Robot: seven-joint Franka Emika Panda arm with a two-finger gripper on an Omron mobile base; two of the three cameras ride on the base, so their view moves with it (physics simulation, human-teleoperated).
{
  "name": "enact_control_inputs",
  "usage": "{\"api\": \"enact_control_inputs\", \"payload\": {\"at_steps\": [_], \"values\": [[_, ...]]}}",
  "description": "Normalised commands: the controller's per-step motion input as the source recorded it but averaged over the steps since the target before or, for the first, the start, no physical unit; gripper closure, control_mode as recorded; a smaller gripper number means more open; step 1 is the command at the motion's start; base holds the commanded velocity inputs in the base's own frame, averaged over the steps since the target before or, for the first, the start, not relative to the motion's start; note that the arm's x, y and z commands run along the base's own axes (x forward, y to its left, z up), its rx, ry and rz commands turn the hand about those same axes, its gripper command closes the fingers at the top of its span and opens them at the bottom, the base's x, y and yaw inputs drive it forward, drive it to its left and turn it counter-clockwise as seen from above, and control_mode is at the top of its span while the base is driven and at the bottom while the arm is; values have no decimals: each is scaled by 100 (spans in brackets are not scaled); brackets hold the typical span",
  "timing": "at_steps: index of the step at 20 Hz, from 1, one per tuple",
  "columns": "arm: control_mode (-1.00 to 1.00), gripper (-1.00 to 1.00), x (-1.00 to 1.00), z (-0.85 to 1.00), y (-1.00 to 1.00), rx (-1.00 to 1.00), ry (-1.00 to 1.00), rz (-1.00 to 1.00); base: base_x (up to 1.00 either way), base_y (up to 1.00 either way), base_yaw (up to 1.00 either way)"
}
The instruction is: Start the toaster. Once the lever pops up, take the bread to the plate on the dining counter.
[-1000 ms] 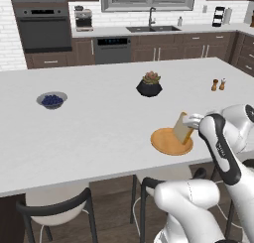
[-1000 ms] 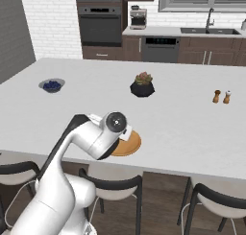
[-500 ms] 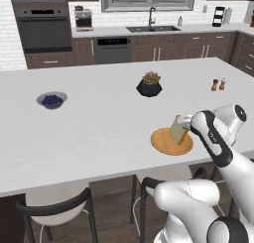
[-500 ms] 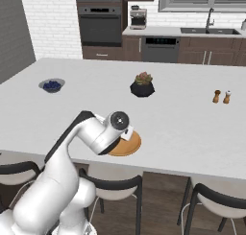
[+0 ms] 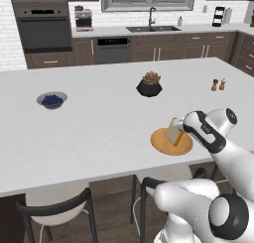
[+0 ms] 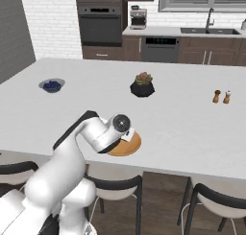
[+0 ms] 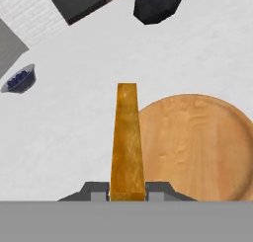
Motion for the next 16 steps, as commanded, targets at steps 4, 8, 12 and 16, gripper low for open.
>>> {"api": "enact_control_inputs", "payload": {"at_steps": [4, 8, 12, 16], "values": [[-100, 100, 26, -26, 0, 0, 0, 0, 0, 0, 0], [-100, 100, 17, -18, 0, 0, 1, 0, 0, 0, 0], [-100, 100, 13, -18, 0, 0, 1, 0, 0, 0, 0], [-100, 100, 18, -13, 0, 0, 0, 0, 0, 0, 0]]}}
